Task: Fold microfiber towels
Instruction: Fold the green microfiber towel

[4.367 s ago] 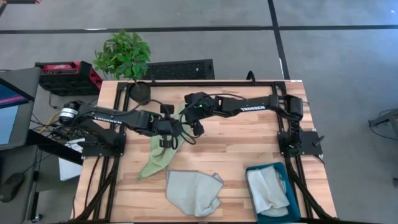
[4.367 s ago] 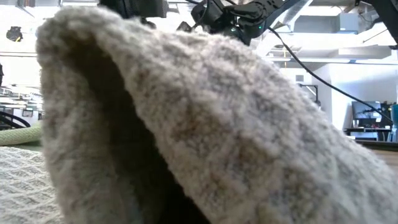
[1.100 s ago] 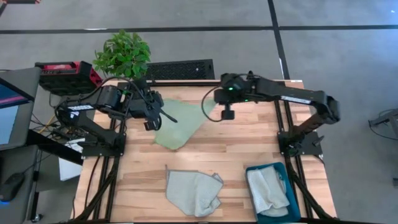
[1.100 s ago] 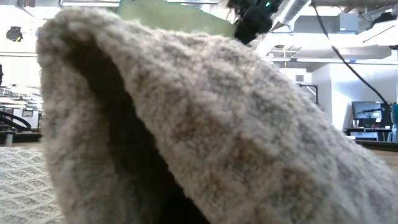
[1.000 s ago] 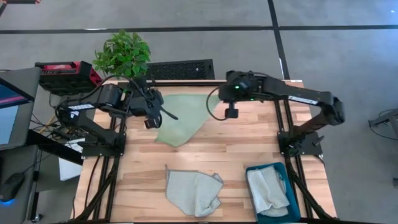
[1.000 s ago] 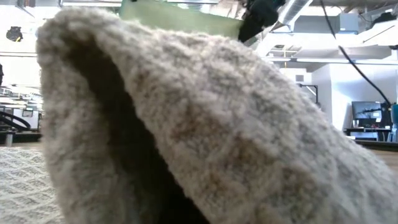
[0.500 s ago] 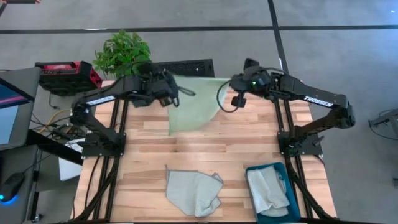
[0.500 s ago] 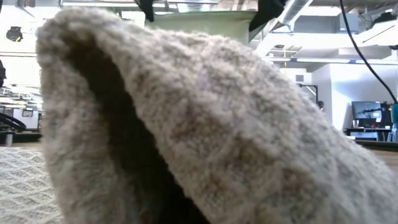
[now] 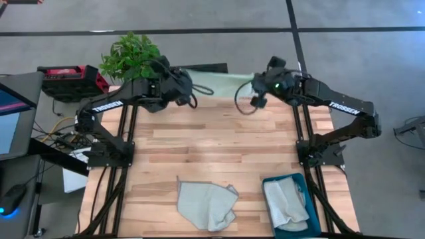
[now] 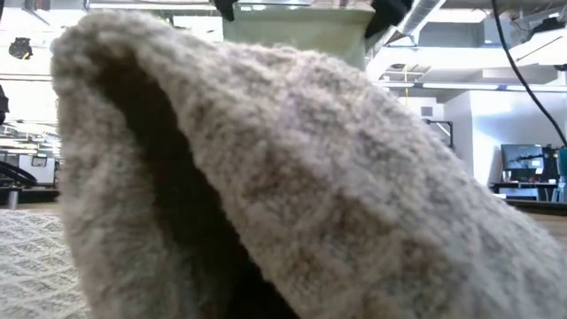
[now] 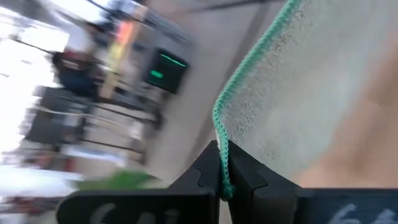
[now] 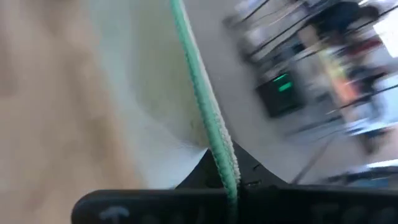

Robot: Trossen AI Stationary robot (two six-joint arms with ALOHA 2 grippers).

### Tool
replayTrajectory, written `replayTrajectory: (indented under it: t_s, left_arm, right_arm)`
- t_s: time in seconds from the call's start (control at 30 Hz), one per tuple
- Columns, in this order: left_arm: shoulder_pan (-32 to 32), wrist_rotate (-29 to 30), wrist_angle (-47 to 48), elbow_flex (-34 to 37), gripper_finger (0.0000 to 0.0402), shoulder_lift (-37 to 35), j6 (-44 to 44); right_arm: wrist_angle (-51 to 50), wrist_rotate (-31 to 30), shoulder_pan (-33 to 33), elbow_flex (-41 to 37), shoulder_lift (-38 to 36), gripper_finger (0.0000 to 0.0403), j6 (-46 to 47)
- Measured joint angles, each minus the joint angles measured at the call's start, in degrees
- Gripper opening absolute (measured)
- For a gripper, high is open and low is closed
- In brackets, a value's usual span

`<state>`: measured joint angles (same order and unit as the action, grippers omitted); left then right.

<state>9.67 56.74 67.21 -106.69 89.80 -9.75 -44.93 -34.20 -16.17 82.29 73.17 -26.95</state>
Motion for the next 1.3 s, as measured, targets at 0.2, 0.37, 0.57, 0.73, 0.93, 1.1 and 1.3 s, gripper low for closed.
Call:
replayTrajectory:
  t_s: [0.2,0.37,0.57,0.73,0.93,1.1,1.3]
  left_arm:
    - [-3.15,-11.22,15.81,0.13,0.0000,1.72,16.12]
    - [-7.77,-17.30,18.92,3.21,0.0000,3.24,22.60]
    - [-14.08,-23.82,17.39,11.84,0.0000,3.20,31.78]
    - [-18.74,-33.24,8.79,21.33,0.0000,3.22,36.11]
    - [-22.35,-40.19,-3.70,29.78,0.0000,3.24,36.57]
    - [-22.30,-37.93,-4.64,30.36,0.0000,3.22,35.94]
    - [-18.67,-32.28,-3.65,30.42,0.0000,3.20,39.36]
  right_arm:
    - [-10.24,10.32,3.20,-5.09,0.23,0.0002,12.17]
    - [-11.57,12.26,8.25,-11.12,0.22,0.0002,18.00]
    - [-11.91,17.80,15.16,-16.45,0.20,0.0002,23.86]
    - [-9.43,23.75,20.26,-21.80,0.16,0.0002,28.40]
    - [-6.87,28.08,25.53,-26.69,0.18,0.0002,34.44]
    - [-4.89,26.80,26.87,-28.60,0.18,0.0002,35.99]
    - [-2.82,23.51,21.78,-30.11,0.18,0.0002,35.34]
